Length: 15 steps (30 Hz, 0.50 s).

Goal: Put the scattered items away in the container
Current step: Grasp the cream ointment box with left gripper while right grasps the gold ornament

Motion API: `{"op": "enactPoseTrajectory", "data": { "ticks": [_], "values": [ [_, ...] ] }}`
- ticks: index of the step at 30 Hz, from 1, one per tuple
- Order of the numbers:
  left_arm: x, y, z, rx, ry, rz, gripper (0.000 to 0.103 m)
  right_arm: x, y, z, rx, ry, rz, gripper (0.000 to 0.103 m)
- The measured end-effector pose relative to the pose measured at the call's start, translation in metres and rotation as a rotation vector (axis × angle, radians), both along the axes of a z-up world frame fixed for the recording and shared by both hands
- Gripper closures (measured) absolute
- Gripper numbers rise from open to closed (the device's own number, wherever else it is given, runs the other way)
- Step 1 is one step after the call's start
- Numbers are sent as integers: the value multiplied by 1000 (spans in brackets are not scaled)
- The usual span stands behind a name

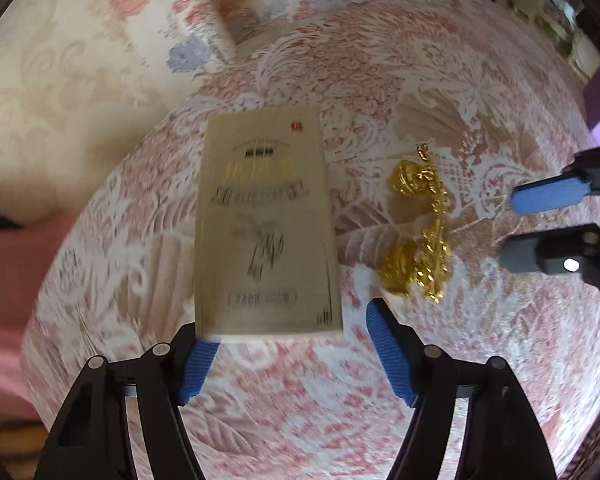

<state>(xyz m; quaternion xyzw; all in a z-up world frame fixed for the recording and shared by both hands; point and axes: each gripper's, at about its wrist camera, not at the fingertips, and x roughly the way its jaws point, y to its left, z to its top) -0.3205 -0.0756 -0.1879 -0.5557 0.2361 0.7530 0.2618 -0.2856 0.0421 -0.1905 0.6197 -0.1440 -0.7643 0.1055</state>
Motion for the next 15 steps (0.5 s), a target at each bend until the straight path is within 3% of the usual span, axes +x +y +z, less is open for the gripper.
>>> {"op": "enactPoseTrajectory", "data": {
  "ticks": [8,15],
  "values": [
    [3,-14,21,120,2,67,31,-11,2,-1,-91,-25,-130,49],
    [-11,-13,22,125,24,77,31,-15,-10,1,7,-21,-142,50]
  ]
}}
